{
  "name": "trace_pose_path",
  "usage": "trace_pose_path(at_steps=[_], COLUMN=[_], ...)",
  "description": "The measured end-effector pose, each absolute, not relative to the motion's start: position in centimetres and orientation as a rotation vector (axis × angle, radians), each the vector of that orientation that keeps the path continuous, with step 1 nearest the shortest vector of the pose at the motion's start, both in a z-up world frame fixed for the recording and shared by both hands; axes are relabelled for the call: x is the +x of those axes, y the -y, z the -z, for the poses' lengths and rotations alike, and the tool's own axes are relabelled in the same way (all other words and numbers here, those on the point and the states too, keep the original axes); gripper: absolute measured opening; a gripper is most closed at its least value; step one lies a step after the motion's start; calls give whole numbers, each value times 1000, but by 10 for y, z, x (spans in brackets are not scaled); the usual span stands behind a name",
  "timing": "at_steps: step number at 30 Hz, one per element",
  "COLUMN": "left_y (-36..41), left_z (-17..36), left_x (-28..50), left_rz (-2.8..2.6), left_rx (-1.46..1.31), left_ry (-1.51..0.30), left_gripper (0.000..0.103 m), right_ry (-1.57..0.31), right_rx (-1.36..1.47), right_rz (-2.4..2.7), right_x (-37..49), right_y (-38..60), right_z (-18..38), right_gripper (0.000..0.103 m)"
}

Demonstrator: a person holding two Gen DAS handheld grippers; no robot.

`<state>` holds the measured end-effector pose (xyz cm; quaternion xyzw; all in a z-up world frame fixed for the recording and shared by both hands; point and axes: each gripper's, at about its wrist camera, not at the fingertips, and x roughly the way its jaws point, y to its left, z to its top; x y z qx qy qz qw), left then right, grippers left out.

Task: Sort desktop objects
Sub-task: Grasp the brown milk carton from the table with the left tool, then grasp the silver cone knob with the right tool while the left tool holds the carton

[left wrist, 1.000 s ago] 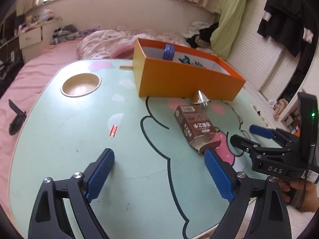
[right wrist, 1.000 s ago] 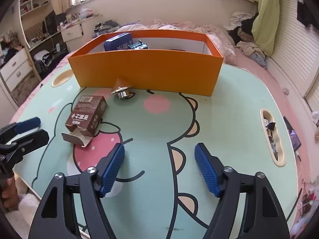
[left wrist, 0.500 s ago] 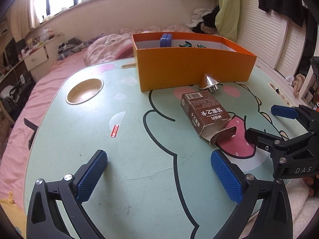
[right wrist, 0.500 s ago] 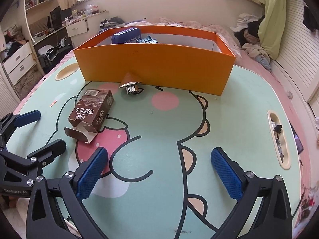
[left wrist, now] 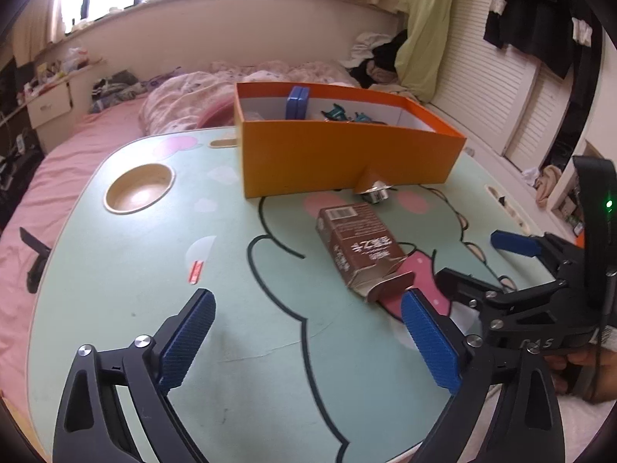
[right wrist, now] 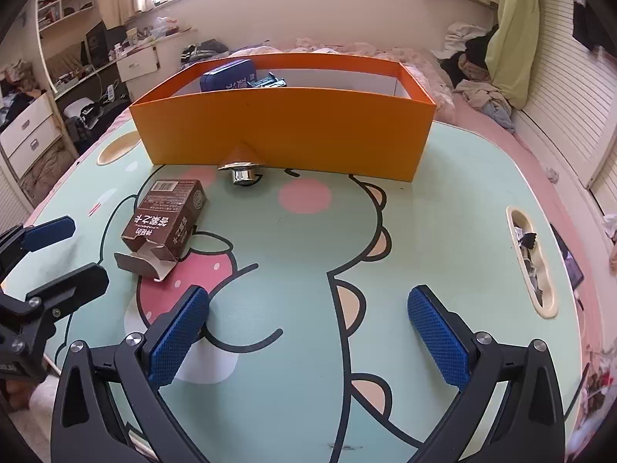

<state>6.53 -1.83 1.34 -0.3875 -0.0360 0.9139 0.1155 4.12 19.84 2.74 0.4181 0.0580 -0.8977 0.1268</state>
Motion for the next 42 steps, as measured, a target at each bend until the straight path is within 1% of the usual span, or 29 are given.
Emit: trace_pose_path(at_steps=[2,5,8,9,11,12,13,14,15,16,17,20,23,26,29,30,32,33,34,35,37,39,40,41,42], left_y=[14,1,-11,-14,-17,-18,-19,-21,-22,-24,-25,-24,-8,8,18,20,15,14,13,12,12,12,15,16,18], left_z=[-19,-26,-28,-26,-18,-12,-9,-10,-9,-9,-9,-9,-12,-11,-7,-7,-8,-9,-10,-12,-13,-13,-13,-13,-13], left_x=[58,47,29,22,12,9,9,11,14,17,20,31,41,45,41,41,42,44,45,46,47,46,47,47,47], left_rz=[-2640,-2648,-2642,-2626,-2597,-2578,-2581,-2602,-2607,-2616,-2624,-2645,-2650,-2630,-2629,-2630,-2643,-2652,-2662,-2668,-2674,-2675,-2674,-2674,-2674], left_rx=[-1126,-1109,-1138,-1163,-1216,-1242,-1243,-1232,-1236,-1232,-1228,-1195,-1155,-1136,-1152,-1150,-1135,-1123,-1111,-1102,-1094,-1092,-1092,-1092,-1090], left_ry=[131,84,76,82,98,118,118,85,54,20,-11,-46,59,181,264,277,273,264,252,240,228,232,238,244,252], left_gripper=[92,89,88,84,80,73,72,66,56,50,40,40,40,40,40,40,40,40,40,40,40,40,40,40,40], right_ry=[-162,-158,-154,-151,-149,-149,-146,-145,-143,-139,-136,-134,-128,-82,-44,-13,67,111,143,170,167,65,16,13,32], right_rx=[1219,1220,1220,1219,1219,1219,1218,1218,1217,1217,1217,1216,1219,1223,1175,1154,1150,1180,1215,1253,1278,1245,1240,1234,1234], right_rz=[2623,2626,2629,2629,2631,2633,2633,2634,2638,2639,2639,2639,2637,2644,2637,2627,2569,2516,2466,2415,2380,2420,2428,2411,2385], right_x=[41,40,40,40,39,39,39,39,39,39,40,39,39,37,24,18,2,-10,-19,-28,-35,-34,-34,-33,-32], right_y=[-200,-201,-201,-202,-204,-204,-204,-204,-205,-205,-204,-205,-206,-208,-201,-199,-191,-186,-181,-175,-163,-149,-144,-142,-142], right_z=[-27,-28,-28,-28,-28,-28,-28,-28,-28,-28,-28,-28,-28,-33,-49,-55,-61,-60,-56,-51,-42,-38,-37,-37,-38], right_gripper=[103,102,102,102,102,102,102,102,102,102,102,102,102,102,101,99,79,74,64,60,58,47,36,31,31])
